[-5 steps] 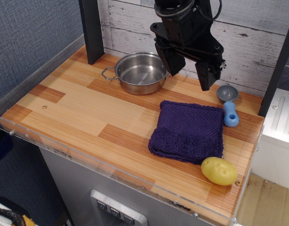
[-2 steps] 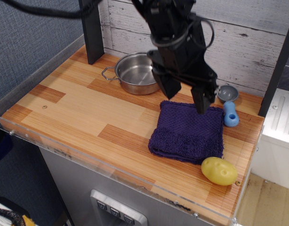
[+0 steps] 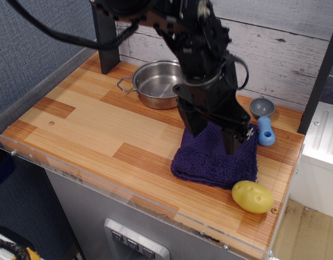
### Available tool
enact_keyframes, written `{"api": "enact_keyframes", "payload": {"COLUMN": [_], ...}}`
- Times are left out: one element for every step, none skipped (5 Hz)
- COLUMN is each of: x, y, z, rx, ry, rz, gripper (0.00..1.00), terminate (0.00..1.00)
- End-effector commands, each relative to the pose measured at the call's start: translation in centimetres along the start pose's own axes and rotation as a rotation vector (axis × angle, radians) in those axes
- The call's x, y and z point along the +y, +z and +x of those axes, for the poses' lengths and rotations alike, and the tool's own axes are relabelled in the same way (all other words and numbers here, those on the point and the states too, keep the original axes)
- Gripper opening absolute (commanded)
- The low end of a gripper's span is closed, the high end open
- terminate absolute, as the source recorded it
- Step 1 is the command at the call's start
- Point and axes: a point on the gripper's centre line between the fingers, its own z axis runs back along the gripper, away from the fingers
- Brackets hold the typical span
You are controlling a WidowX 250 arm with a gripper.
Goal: Move the purple cloth and place it on the left bottom of the table.
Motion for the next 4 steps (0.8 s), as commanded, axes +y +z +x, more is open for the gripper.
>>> {"api": "enact_keyframes", "payload": {"x": [0.1,-0.2,-0.3,-0.1], "y": [-2.4,-3.9,-4.8,-4.0], "z": [0.0,-0.1,0.1,-0.2], "rx": [0.005,0.018,0.02,0.06], "ry": [-0.016,-0.026,-0.026,-0.029], "rz": [0.013,0.032,0.03,0.072], "gripper": [1.0,1.0,1.0,1.0], "terminate": [0.0,0.0,0.0,0.0]}}
